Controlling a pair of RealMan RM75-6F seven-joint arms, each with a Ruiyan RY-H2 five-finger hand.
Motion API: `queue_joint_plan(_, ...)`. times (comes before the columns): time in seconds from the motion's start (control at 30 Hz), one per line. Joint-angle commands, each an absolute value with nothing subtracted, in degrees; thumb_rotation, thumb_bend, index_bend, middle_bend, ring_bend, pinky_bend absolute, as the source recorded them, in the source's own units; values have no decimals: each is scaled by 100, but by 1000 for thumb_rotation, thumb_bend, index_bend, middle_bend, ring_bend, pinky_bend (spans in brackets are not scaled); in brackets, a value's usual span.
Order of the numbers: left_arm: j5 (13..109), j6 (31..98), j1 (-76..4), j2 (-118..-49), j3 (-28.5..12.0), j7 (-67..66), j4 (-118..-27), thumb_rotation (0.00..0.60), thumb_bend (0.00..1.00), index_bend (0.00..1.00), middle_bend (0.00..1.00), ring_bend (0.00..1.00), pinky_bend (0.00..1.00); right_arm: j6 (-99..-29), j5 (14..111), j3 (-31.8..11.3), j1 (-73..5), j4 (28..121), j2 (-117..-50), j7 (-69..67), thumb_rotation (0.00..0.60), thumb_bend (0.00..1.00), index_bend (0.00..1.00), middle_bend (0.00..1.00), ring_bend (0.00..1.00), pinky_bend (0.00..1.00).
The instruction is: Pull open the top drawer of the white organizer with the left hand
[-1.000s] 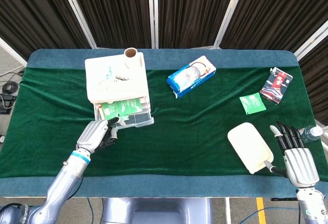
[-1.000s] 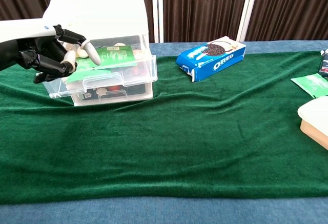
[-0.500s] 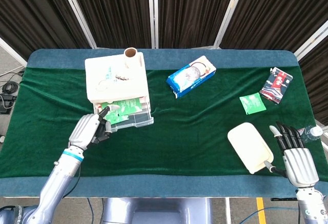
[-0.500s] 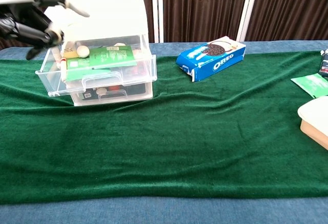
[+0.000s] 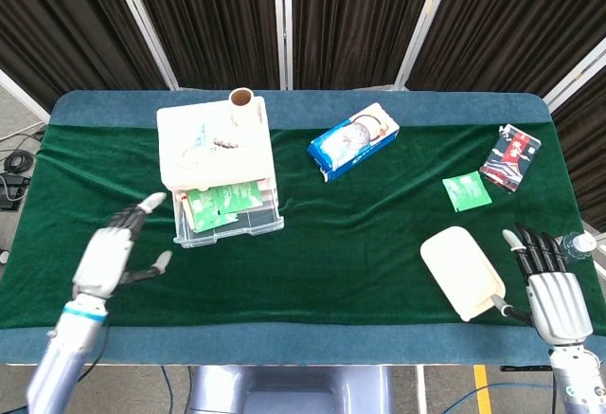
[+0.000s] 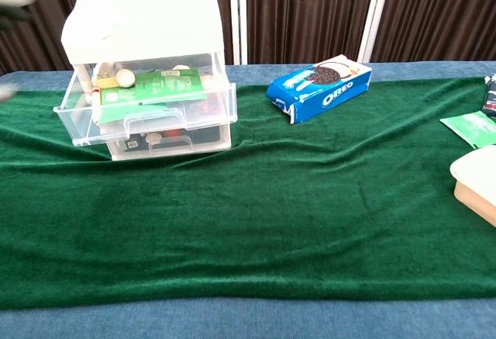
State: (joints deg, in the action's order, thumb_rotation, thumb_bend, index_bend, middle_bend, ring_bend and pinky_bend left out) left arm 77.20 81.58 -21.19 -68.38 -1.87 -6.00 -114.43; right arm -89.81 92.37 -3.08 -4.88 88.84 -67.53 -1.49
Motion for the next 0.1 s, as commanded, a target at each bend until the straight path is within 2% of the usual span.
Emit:
queue_joint_plan(0.03, 8307, 8929, -1423, -6952, 257, -681, -10430, 600, 134, 0, 0, 0, 0, -8975, 9226, -316, -491, 8890, -6782, -80, 600, 36, 0, 0, 0, 0)
queue_joint_plan(0.1, 8345, 9035, -1322, -7027, 257, -650, -10235, 600, 78, 0, 0, 0, 0, -8970, 9228, -314, -494, 8888, -6795, -52, 600, 36, 0, 0, 0, 0)
